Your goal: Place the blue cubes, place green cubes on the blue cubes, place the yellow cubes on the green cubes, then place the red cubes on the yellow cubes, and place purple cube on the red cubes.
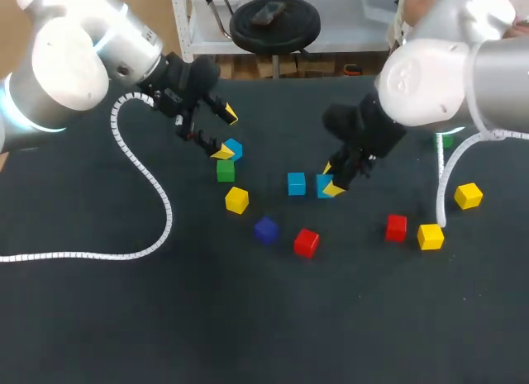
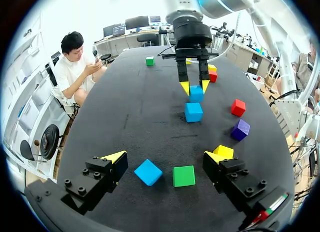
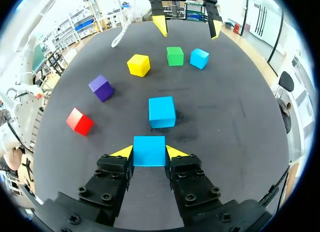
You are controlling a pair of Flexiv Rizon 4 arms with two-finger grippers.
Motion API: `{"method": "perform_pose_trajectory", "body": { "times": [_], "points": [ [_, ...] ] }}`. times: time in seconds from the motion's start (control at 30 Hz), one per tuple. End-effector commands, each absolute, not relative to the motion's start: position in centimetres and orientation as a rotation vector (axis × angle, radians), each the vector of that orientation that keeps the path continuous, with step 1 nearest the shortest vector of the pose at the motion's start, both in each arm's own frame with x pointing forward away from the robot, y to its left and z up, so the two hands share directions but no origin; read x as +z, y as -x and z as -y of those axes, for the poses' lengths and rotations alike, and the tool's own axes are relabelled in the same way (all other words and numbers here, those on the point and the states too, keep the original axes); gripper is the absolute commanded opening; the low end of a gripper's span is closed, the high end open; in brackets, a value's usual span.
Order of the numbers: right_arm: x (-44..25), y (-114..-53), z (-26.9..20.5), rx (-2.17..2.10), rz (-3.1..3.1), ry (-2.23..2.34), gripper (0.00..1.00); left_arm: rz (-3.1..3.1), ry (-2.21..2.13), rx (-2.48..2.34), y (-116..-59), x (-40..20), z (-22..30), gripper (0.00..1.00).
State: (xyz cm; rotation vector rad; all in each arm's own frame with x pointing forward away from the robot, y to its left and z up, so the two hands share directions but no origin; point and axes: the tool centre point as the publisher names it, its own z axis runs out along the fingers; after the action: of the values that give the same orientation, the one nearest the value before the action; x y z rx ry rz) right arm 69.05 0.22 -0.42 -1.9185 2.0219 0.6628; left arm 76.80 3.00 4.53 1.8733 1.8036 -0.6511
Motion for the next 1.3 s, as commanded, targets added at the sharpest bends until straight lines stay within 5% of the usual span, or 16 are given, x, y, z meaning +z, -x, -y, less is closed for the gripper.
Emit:
{"method": "perform_pose_trajectory", "body": {
  "times": [0.03,1.3],
  "points": [
    [-0.7,-69.8,-0.6,0.676,-2.017,1.93,0.0,-1.802,-1.875,-0.653,-76.9,4.5,-3.0,1.0],
    [-1.9,-71.1,-1.3,0.663,-1.939,1.985,0.0,-1.802,-1.875,-0.653,-76.9,4.5,-3.0,1.0]
  ]
}}
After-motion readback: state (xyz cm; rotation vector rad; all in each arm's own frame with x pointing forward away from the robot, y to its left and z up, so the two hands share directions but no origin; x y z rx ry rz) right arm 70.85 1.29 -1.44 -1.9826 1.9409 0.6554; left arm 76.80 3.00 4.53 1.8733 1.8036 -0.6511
